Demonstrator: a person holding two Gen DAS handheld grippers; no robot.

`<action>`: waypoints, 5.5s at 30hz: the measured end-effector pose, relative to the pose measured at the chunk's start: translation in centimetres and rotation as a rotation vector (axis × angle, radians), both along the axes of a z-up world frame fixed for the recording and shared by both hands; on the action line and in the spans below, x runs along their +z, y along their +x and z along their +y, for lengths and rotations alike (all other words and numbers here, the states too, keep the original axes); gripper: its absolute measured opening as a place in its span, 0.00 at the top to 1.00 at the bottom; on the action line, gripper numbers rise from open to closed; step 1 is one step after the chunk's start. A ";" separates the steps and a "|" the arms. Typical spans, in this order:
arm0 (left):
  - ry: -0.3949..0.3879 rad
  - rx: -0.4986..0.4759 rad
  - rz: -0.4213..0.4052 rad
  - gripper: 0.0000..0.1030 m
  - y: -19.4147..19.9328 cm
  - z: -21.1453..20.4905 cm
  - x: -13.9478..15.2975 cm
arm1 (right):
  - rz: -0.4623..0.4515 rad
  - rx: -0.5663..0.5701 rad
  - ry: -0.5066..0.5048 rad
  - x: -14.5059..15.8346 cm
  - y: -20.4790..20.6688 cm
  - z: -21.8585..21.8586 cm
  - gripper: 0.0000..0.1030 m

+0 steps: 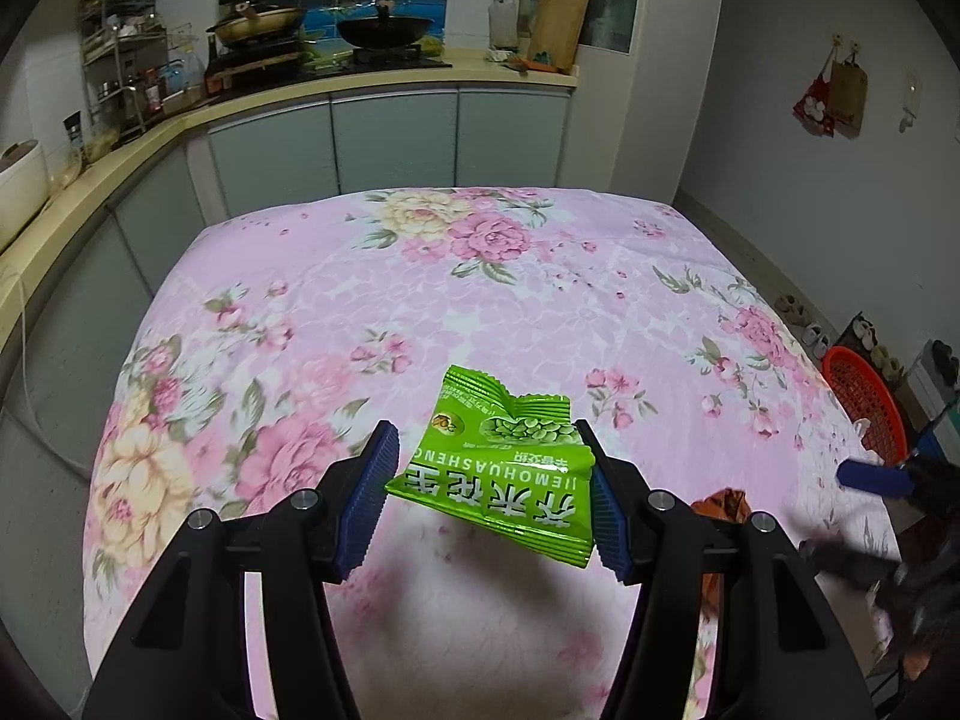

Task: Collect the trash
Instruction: 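Grasp the orange and black cloth with the right gripper while the left gripper holds the wrapper, then carry the wrapper and orange cloth over the red basket with both grippers, then open both grippers to drop the wrapper and cloth into the basket, then move both grippers back over the bed toward the tissue and yellow sleeve, then grasp the white tissue with the left gripper while the right gripper grasps the yellow mesh sleeve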

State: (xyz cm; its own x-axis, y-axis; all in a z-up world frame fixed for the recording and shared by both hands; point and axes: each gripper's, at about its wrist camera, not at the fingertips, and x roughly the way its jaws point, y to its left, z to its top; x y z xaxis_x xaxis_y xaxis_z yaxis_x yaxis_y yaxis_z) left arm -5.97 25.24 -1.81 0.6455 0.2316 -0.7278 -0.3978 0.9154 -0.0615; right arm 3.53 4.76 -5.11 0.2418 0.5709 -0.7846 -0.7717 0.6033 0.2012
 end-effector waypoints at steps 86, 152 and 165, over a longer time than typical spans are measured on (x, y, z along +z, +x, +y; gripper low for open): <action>-0.062 -0.636 0.112 0.45 20.4 -24.7 -0.3 | -0.045 -0.782 0.167 3.9 14.6 -23.3 0.51; -0.100 -0.216 0.180 0.27 8.1 -5.1 -7.0 | 0.043 -0.295 0.083 -0.6 5.6 -8.9 0.29; -0.110 -0.163 0.153 0.62 6.3 -4.5 -7.1 | 0.021 0.000 -0.038 -4.0 -2.1 -3.6 0.28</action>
State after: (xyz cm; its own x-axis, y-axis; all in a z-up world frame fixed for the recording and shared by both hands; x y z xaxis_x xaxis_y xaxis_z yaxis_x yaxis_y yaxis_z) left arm 0.36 20.75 -8.88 0.5479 0.0470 -0.8352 -0.2576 0.9594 -0.1151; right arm 1.45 1.16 -9.09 0.2250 0.5409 -0.8105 -0.7672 0.6111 0.1948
